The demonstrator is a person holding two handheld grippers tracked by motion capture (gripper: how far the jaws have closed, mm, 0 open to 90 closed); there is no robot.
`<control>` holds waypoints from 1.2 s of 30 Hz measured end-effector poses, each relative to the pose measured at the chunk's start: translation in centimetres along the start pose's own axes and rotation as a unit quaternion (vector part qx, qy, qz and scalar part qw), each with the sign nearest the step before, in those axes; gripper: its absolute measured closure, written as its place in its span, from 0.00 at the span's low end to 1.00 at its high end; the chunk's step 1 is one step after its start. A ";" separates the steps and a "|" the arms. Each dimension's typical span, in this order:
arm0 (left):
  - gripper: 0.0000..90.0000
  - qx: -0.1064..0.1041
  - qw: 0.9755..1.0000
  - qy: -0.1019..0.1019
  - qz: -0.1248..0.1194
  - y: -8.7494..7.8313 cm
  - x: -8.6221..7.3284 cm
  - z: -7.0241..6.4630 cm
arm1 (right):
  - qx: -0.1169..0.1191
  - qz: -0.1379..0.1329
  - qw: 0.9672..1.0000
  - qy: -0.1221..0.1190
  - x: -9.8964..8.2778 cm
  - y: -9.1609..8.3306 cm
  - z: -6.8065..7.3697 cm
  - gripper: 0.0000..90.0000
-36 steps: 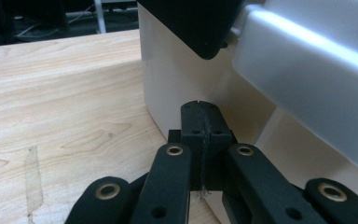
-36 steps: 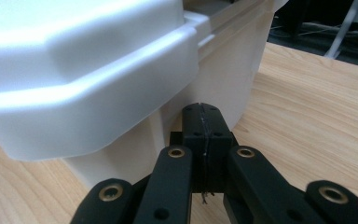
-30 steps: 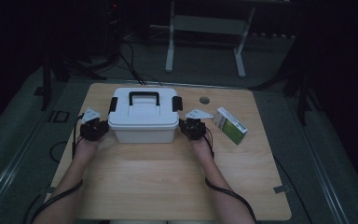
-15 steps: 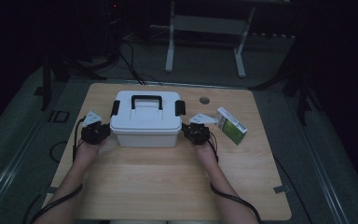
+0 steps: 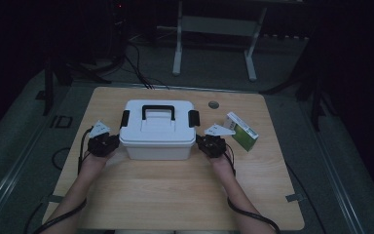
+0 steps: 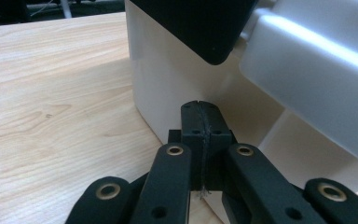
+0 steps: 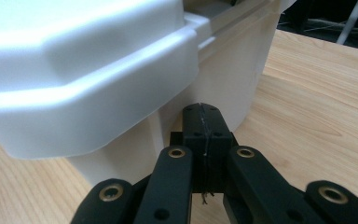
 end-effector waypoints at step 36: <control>1.00 -0.054 0.998 0.029 0.019 -1.6 -2.0 -7.3 | 0.012 -0.008 1.000 0.002 -4.0 -7.7 0.7 1.00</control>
Point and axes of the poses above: each handheld gripper's, and its own axes: y roughly forward along the jaws, x roughly out of its top, z roughly to its left, the point moved 9 cm from there along y, roughly forward along the jaws, and after that the axes turned 4 degrees about -x, right-handed, at the moved point
